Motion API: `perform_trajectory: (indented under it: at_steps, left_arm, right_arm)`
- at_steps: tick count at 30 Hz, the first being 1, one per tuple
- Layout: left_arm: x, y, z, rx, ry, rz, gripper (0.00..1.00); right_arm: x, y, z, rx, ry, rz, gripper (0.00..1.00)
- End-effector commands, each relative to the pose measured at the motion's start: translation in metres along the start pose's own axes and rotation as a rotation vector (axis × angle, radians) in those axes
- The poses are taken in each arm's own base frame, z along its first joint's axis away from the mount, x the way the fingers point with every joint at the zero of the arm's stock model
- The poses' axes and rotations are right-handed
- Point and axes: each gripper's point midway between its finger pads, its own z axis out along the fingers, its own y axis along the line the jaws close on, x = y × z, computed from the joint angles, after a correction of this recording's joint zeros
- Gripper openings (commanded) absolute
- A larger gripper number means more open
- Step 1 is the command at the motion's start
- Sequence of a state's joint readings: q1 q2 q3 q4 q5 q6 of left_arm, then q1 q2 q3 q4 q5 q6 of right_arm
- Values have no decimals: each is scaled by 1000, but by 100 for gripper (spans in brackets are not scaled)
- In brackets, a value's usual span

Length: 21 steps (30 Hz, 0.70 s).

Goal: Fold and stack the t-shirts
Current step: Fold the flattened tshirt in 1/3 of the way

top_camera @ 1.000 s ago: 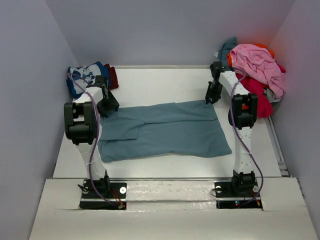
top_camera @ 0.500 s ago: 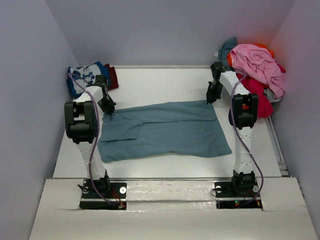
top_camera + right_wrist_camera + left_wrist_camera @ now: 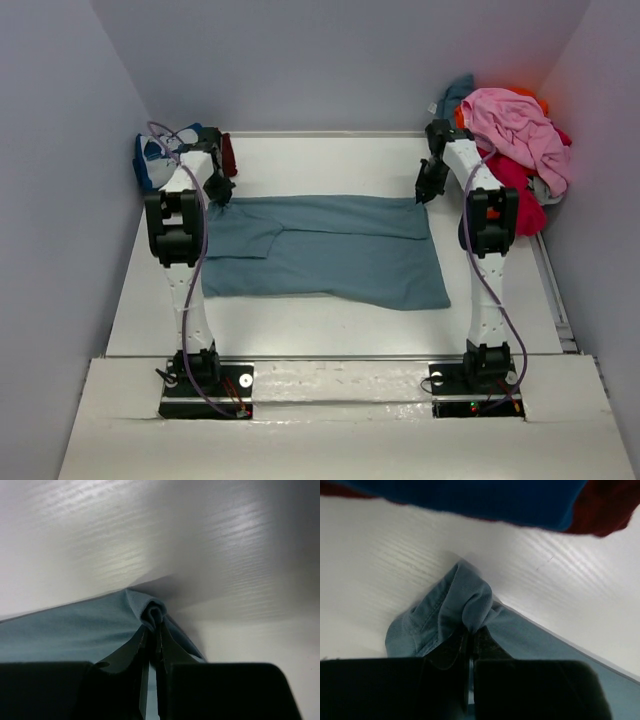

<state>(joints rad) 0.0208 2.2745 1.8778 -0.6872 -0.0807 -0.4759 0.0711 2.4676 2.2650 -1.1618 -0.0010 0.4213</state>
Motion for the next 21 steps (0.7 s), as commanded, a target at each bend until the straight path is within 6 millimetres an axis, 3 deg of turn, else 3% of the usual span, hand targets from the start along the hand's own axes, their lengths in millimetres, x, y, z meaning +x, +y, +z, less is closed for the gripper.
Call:
perform_trajectory:
  at_steps: [1, 4, 11, 14, 17, 18, 20, 21]
  left_arm:
    - [-32, 3, -1, -67, -78, 27, 6]
    - [-51, -10, -7, -49, -128, 40, 6]
    - [-60, -18, 5, -39, -139, 54, 6]
    - [-68, -29, 1, -16, -163, 65, 7]
    - [-72, -37, 0, 0, -185, 75, 23]
    - [-73, -39, 1, 7, -188, 74, 33]
    - [-72, -40, 3, 12, -184, 72, 41]
    - [-72, -41, 5, 14, -181, 74, 52]
  right_arm:
    - [-64, -43, -32, 48, -192, 143, 7]
    - [-75, -54, -38, 48, -218, 177, 7]
    - [-95, -72, -44, 39, -257, 223, 7]
    - [-97, -77, -36, 41, -247, 231, 7]
    - [-98, -78, -33, 46, -250, 225, 7]
    - [-101, -82, -32, 49, -254, 234, 7]
    - [-103, -87, -31, 48, -256, 243, 7]
    - [-103, -86, -31, 45, -256, 243, 7]
